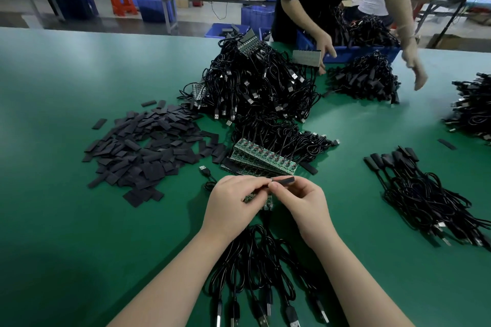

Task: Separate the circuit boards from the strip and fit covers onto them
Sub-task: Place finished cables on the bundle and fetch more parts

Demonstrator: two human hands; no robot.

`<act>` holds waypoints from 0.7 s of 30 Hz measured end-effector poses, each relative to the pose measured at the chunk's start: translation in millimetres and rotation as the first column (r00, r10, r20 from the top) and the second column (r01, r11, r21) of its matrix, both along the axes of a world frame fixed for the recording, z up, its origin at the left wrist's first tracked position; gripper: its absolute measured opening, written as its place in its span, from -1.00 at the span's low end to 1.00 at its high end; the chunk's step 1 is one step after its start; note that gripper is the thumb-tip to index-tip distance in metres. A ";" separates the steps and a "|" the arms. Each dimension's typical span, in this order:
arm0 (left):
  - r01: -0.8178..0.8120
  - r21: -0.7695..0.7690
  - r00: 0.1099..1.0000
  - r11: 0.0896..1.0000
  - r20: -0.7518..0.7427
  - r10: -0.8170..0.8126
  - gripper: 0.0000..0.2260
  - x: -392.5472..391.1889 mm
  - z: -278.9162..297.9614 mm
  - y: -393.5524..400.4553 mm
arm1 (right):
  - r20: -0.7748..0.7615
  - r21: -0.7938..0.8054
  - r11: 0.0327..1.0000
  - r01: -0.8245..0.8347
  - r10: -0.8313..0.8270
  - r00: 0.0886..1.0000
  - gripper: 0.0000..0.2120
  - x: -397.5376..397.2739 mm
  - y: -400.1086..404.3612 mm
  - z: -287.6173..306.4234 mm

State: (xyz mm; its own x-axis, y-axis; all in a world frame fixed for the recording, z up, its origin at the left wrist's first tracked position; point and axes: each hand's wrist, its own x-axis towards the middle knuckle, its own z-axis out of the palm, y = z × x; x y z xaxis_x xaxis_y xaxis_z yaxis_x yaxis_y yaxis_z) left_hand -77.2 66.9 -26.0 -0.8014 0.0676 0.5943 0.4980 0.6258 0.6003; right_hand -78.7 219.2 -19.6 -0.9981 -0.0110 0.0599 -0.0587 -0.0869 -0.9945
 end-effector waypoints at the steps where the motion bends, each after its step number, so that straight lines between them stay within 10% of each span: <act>1: 0.008 -0.013 1.000 1.000 0.001 -0.008 -0.81 0.1 0.2 0.0 | -0.002 0.007 1.000 -0.006 0.006 1.000 -0.82 0.1 0.2 0.3; 21: 0.043 0.013 0.998 0.999 -0.048 -0.042 -0.83 -1.7 -2.2 -0.1 | -0.012 0.058 0.997 0.051 -0.051 0.999 -0.79 0.4 0.3 -5.1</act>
